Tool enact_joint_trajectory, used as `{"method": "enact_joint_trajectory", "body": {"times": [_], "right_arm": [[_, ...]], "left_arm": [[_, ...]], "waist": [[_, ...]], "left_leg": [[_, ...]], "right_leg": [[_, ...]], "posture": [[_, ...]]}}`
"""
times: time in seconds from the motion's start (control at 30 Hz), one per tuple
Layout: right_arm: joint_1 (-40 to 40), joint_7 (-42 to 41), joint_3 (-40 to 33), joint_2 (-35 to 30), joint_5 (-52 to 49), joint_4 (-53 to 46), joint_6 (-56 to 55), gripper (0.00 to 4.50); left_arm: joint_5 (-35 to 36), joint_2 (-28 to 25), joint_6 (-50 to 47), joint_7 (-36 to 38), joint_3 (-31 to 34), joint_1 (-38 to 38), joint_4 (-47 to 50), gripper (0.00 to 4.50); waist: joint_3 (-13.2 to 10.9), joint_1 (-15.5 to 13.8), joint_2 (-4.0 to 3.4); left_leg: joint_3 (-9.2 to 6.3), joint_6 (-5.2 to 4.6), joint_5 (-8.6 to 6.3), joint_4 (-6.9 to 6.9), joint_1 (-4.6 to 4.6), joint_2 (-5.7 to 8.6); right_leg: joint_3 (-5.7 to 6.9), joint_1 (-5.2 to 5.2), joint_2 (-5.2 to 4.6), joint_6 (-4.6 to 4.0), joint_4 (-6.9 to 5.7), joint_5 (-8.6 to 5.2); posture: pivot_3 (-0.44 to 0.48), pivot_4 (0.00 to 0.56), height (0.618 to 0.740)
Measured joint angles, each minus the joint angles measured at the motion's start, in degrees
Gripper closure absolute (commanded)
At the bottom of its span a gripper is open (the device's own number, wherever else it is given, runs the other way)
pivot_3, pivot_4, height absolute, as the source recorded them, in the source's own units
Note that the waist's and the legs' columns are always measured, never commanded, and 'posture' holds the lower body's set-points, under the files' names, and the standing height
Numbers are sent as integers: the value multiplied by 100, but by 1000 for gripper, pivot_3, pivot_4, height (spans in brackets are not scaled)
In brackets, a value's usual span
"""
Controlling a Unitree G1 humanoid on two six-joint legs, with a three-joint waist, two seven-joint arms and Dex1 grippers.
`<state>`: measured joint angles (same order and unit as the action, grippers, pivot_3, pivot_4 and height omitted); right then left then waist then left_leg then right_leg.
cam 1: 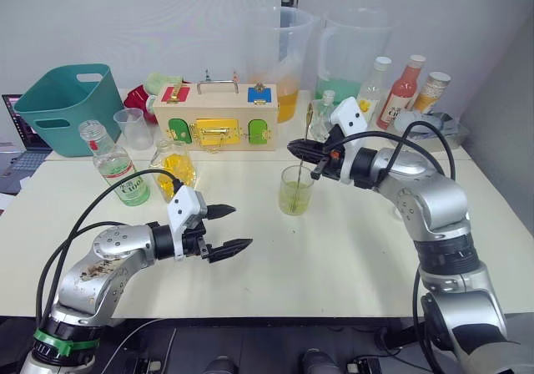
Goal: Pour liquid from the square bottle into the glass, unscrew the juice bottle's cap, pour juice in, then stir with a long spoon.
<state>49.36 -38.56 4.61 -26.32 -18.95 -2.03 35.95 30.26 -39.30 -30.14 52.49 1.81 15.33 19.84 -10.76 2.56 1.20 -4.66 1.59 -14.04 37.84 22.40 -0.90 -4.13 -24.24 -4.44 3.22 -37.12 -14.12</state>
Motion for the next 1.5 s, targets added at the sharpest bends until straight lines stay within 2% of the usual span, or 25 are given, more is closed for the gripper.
{"method": "enact_joint_trajectory", "body": {"times": [0.23,0.53,1.03,1.5], "right_arm": [[202,-79,-226,156,-297,143,205,4500],[361,-352,-602,-196,-948,-243,958,4500],[543,-301,-808,-253,-1217,-237,1084,4500],[660,-377,-929,-609,-1384,-186,1105,4500]], "left_arm": [[34,-4,0,-3,76,-46,-3,34],[59,-11,0,59,161,-12,-112,34],[54,-9,17,94,161,72,-223,34],[225,-165,-9,272,309,327,-305,34]], "waist": [[0,3,0],[0,6,0],[0,5,0],[0,2,0]], "left_leg": [[-2,0,0,0,3,-1],[-1,0,0,-1,2,-1],[0,0,0,-1,3,-1],[0,0,0,-1,3,0]], "right_leg": [[1,-5,0,-1,-5,0],[1,-4,1,-1,-1,0],[0,-4,0,0,-2,0],[1,-4,0,0,-1,0]], "posture": [[0,150,740],[0,150,740],[0,150,740],[0,150,740]]}}
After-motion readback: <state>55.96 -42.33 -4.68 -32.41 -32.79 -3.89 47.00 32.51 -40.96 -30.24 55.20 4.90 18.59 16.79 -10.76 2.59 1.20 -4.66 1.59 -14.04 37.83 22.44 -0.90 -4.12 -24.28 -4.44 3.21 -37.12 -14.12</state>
